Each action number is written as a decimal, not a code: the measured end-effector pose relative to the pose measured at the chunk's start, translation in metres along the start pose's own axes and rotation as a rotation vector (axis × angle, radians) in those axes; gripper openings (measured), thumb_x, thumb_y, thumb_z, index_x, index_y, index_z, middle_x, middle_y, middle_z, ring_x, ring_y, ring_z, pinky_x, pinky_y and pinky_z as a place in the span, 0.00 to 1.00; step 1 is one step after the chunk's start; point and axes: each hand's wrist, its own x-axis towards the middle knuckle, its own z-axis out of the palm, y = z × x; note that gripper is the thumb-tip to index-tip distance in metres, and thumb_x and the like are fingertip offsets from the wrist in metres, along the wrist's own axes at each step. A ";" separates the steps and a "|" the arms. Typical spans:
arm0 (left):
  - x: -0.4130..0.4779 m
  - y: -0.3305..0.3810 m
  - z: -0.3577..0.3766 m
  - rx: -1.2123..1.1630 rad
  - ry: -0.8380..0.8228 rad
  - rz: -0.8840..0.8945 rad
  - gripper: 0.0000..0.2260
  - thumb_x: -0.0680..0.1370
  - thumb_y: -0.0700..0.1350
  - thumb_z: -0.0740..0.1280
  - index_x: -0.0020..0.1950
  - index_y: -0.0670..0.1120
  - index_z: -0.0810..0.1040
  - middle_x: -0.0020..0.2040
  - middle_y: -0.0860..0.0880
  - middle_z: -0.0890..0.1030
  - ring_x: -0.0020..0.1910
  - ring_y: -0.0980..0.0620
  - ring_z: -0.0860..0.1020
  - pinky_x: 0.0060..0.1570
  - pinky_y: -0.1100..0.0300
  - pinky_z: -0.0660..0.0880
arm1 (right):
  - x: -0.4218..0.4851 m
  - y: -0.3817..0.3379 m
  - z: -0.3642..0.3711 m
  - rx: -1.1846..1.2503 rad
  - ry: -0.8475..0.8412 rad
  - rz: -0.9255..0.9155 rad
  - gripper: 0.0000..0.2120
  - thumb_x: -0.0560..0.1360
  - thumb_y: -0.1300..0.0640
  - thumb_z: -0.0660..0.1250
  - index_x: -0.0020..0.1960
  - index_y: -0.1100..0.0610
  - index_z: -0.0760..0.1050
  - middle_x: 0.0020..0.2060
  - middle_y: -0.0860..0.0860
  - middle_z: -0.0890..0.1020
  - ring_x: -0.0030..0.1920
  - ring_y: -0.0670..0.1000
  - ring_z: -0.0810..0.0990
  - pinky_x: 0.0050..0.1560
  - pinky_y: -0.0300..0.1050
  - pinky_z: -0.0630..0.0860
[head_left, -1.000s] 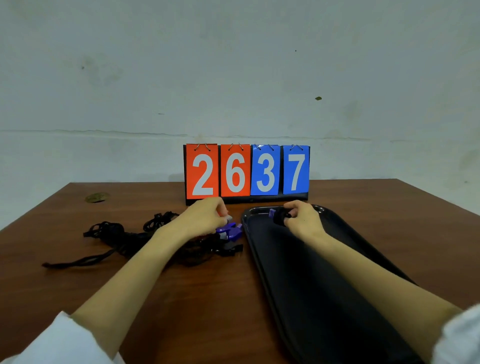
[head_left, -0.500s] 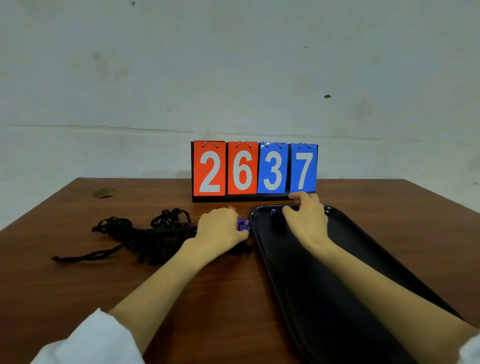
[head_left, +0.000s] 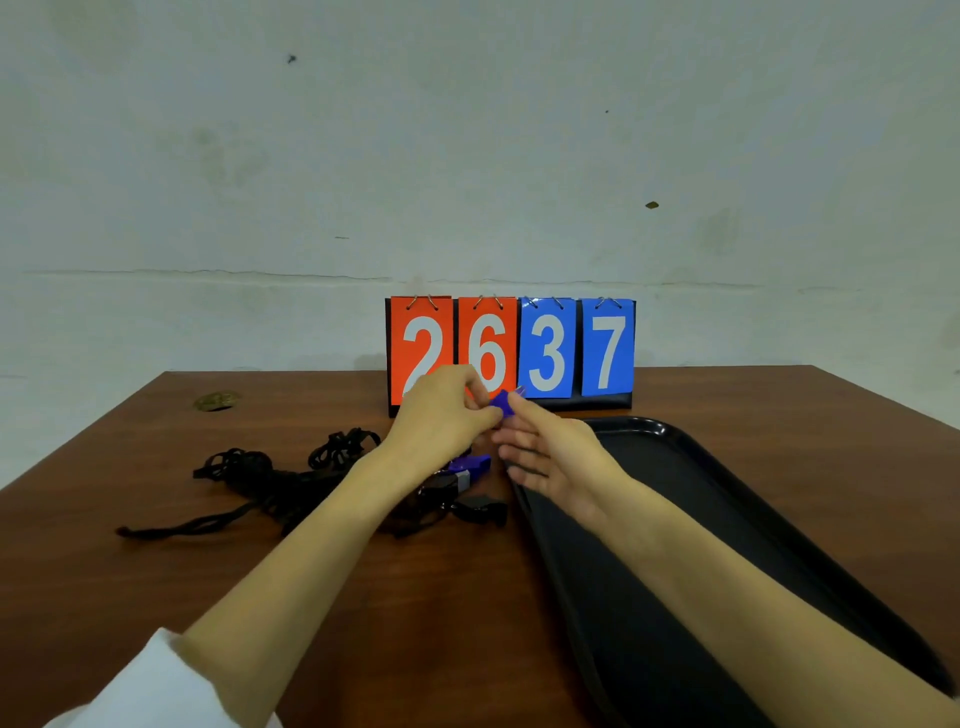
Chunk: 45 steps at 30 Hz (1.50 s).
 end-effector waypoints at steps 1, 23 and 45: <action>-0.002 0.004 -0.001 -0.018 -0.001 0.013 0.05 0.74 0.45 0.70 0.44 0.46 0.75 0.40 0.49 0.82 0.38 0.54 0.80 0.36 0.66 0.75 | 0.001 -0.001 0.000 0.057 0.030 -0.004 0.15 0.72 0.48 0.68 0.53 0.56 0.77 0.46 0.52 0.84 0.47 0.49 0.82 0.47 0.42 0.78; 0.011 -0.044 -0.073 0.007 -0.539 -0.425 0.06 0.73 0.41 0.70 0.49 0.42 0.78 0.34 0.48 0.79 0.29 0.55 0.74 0.30 0.64 0.71 | 0.010 -0.029 -0.101 -0.208 0.118 -0.122 0.13 0.79 0.49 0.59 0.50 0.60 0.71 0.29 0.50 0.70 0.23 0.44 0.59 0.21 0.36 0.57; -0.058 0.047 0.070 0.466 -0.847 0.152 0.43 0.72 0.67 0.63 0.77 0.48 0.47 0.78 0.47 0.46 0.76 0.48 0.45 0.74 0.47 0.39 | -0.011 -0.028 -0.063 -0.032 0.010 -0.136 0.13 0.79 0.52 0.57 0.60 0.57 0.72 0.38 0.53 0.79 0.36 0.47 0.76 0.39 0.42 0.74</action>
